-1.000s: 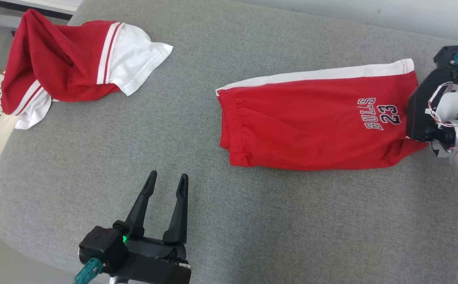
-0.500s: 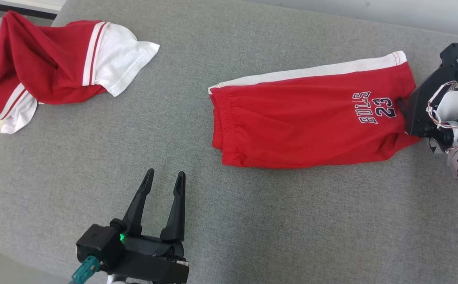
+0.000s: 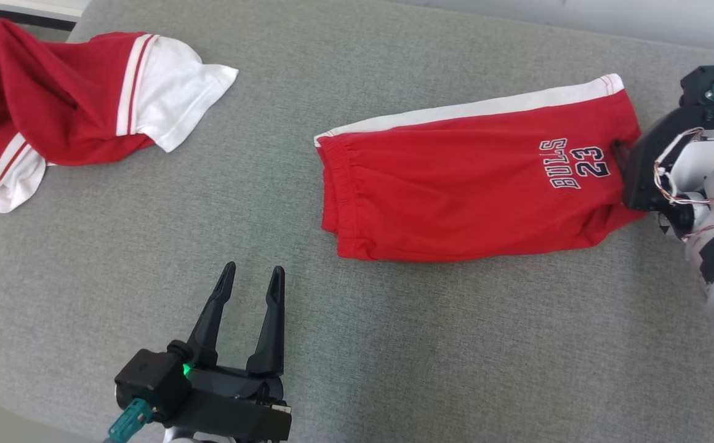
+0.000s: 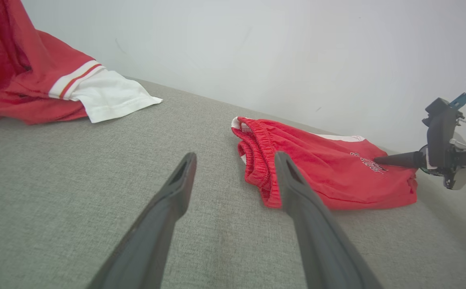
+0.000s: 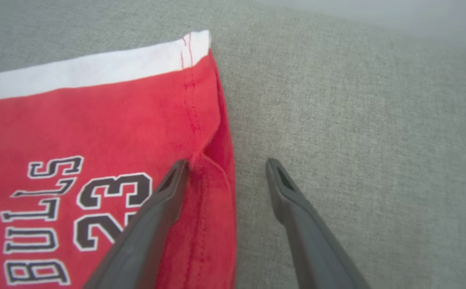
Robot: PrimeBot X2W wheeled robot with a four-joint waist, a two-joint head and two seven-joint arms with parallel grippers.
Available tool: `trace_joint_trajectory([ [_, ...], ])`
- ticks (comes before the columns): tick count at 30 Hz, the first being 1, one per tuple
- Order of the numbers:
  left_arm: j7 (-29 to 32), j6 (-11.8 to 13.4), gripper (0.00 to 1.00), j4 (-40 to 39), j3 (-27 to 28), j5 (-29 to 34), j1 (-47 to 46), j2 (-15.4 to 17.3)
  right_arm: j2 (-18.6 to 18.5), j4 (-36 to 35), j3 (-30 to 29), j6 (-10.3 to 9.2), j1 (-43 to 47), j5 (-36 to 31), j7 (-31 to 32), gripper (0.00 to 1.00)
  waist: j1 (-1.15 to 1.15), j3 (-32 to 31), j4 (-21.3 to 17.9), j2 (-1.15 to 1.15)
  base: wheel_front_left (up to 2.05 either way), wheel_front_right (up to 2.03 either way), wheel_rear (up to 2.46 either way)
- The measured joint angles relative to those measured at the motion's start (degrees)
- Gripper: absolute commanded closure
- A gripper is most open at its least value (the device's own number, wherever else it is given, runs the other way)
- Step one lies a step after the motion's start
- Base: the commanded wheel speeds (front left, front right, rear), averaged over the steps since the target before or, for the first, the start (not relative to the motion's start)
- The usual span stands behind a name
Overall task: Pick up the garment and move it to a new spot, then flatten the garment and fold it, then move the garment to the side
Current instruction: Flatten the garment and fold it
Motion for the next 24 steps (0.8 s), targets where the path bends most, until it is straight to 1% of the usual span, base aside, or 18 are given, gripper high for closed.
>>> trace_joint_trajectory([
  [5,0.0,0.0,0.00,0.0,-0.7,-0.6,-0.7,0.0,1.8,-0.2,-2.4,-0.04,-1.0,-2.2,3.8,0.00,0.00,0.7,-0.4,0.00,0.00,0.00,0.00],
  [9,0.0,0.0,0.00,0.1,-1.4,-1.4,-1.0,0.0,3.7,-0.4,-4.1,-0.30,-1.2,-3.8,6.5,0.00,0.00,1.2,0.2,0.00,0.00,0.00,0.00],
  [10,0.0,0.0,0.00,0.3,-1.4,-1.5,-1.0,0.0,3.9,-0.5,-4.4,-0.30,-1.2,-4.3,7.2,0.04,0.00,1.2,0.5,-0.01,0.00,0.00,0.00],
  [12,0.0,0.0,0.00,0.4,-1.5,-1.8,-1.0,0.0,4.3,-0.5,-5.3,-0.38,-1.1,-5.1,8.3,0.49,0.00,1.3,1.0,0.00,0.00,0.00,0.00],
  [13,0.0,0.0,0.00,0.5,-1.5,-2.0,-1.0,0.0,4.3,-0.6,-5.5,-0.38,-1.1,-5.8,8.8,0.58,0.00,1.3,1.3,0.00,0.00,0.00,0.00],
  [14,0.0,0.0,0.00,0.5,-1.4,-2.0,-1.0,0.0,4.3,-0.6,-5.8,-0.37,-1.1,-6.6,9.3,0.75,-0.01,1.2,1.5,-0.01,0.00,0.00,0.00],
  [15,0.0,0.0,0.00,0.5,-1.4,-2.0,-1.0,0.0,4.4,-0.6,-6.2,-0.37,-1.1,-7.3,9.6,0.85,-0.01,1.2,1.7,0.00,0.00,0.00,0.00],
  [16,0.0,0.0,0.00,0.5,-1.4,-2.1,-1.0,0.0,4.4,-0.6,-6.7,-0.34,-1.0,-7.8,9.8,1.00,-0.01,1.1,1.9,-0.01,0.00,0.00,0.00],
  [24,0.0,0.0,0.00,1.1,-1.3,-2.3,-0.8,0.0,3.7,-0.5,-12.0,0.04,-0.2,-12.7,8.1,1.00,0.00,0.0,1.9,0.00,0.00,0.00,0.00],
])
